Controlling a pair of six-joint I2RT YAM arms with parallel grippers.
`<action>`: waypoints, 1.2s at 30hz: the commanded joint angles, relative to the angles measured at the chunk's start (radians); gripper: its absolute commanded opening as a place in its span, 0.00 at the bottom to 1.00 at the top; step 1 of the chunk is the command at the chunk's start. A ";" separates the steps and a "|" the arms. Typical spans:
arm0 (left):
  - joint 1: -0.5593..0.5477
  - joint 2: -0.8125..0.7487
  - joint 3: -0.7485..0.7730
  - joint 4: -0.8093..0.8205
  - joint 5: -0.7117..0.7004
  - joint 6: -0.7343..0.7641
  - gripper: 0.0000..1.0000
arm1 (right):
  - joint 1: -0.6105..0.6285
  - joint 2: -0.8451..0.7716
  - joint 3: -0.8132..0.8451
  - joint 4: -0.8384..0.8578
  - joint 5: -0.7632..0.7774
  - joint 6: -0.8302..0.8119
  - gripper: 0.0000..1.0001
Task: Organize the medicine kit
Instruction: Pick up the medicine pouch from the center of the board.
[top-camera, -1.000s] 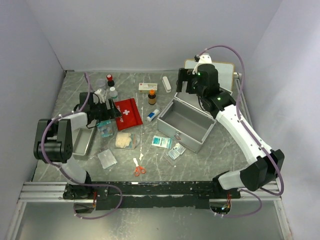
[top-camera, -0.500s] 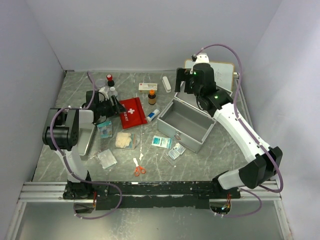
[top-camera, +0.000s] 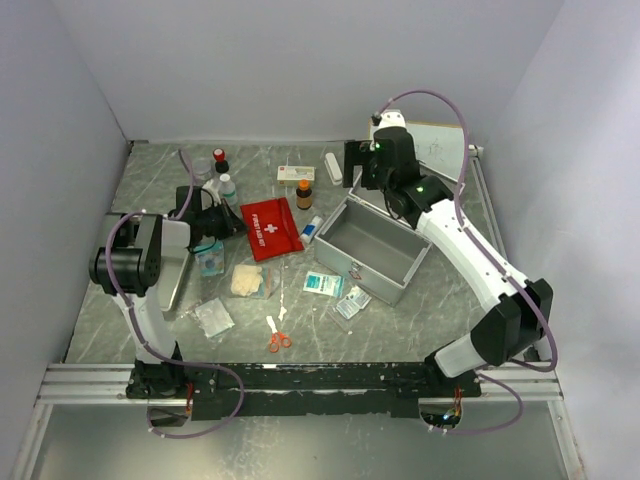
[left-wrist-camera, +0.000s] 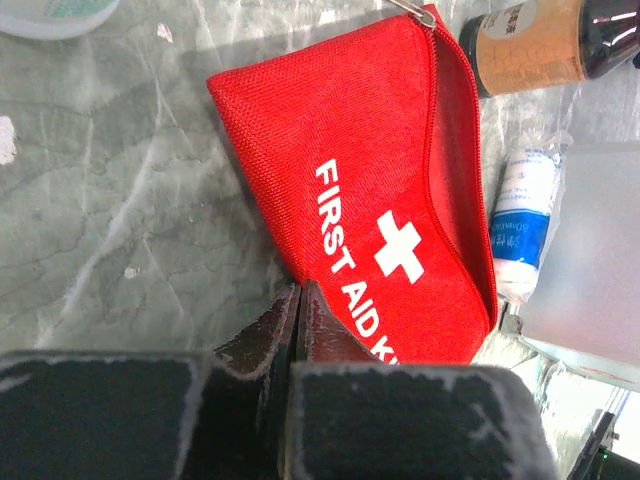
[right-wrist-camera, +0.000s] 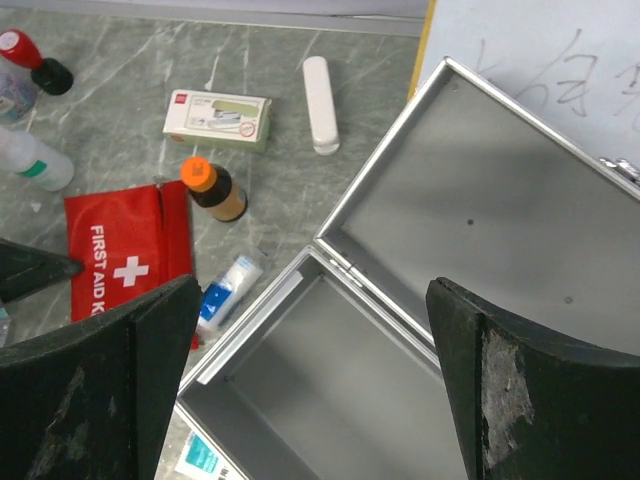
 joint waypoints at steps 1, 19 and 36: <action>-0.007 -0.056 0.017 -0.089 0.048 0.028 0.07 | 0.027 0.015 0.040 -0.003 -0.034 -0.008 0.98; 0.096 -0.450 0.331 -0.282 0.193 -0.084 0.06 | 0.057 0.108 0.079 0.167 -0.281 0.162 0.98; 0.165 -0.463 0.435 0.050 0.033 -0.366 0.07 | 0.057 0.384 0.151 0.838 -0.610 0.679 0.96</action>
